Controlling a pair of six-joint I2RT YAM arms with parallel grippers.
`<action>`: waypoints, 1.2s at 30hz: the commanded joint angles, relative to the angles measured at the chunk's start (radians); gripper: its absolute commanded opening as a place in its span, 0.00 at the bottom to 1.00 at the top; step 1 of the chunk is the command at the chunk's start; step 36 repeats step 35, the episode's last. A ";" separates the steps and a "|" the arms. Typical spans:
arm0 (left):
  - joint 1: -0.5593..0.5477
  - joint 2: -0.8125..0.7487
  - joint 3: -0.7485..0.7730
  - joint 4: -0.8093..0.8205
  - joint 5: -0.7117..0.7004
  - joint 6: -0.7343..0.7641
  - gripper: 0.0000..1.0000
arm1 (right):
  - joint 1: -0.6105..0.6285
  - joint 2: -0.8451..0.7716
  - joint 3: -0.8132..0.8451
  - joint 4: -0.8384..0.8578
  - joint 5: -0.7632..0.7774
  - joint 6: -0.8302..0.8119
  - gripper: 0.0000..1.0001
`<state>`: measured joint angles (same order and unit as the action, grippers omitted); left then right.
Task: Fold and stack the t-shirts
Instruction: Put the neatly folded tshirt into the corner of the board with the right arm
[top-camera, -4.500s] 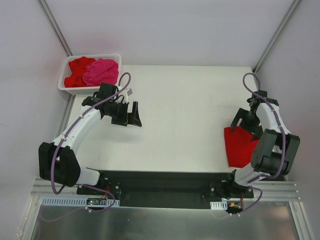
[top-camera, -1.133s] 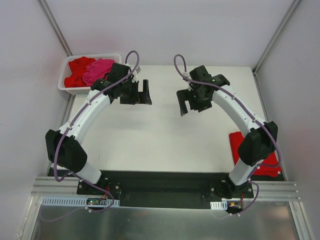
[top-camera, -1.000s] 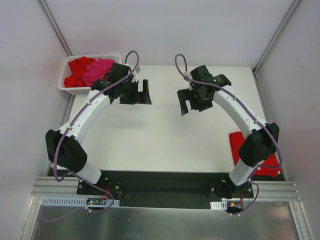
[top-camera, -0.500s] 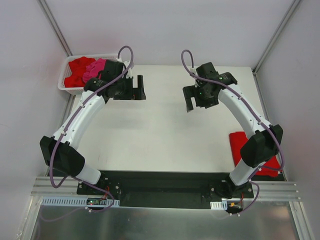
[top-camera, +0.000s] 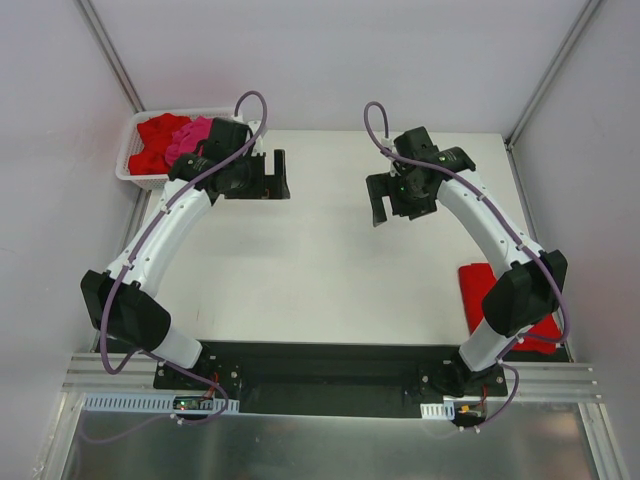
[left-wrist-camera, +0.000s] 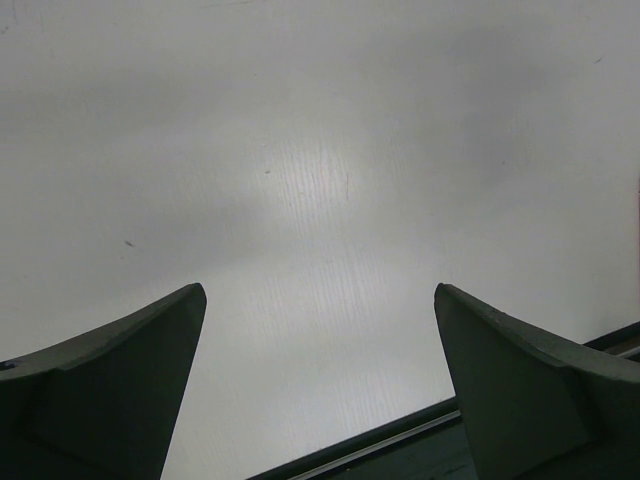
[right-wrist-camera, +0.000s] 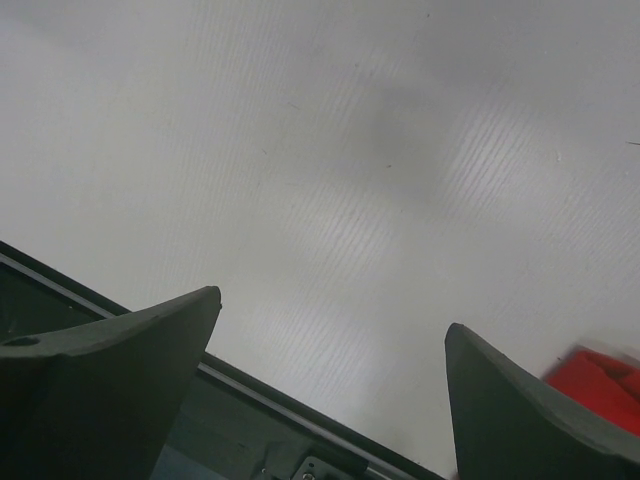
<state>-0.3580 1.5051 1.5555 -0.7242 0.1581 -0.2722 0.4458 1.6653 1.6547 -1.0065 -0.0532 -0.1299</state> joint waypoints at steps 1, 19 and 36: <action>0.010 -0.029 -0.006 -0.018 -0.015 0.021 0.99 | 0.002 -0.036 0.007 0.013 -0.023 0.009 1.00; 0.037 -0.005 0.021 -0.026 0.020 0.047 0.99 | 0.002 -0.038 0.010 -0.012 -0.017 -0.017 1.00; 0.037 0.018 0.025 -0.024 0.031 0.048 0.99 | 0.004 -0.051 -0.025 0.022 -0.007 -0.033 1.00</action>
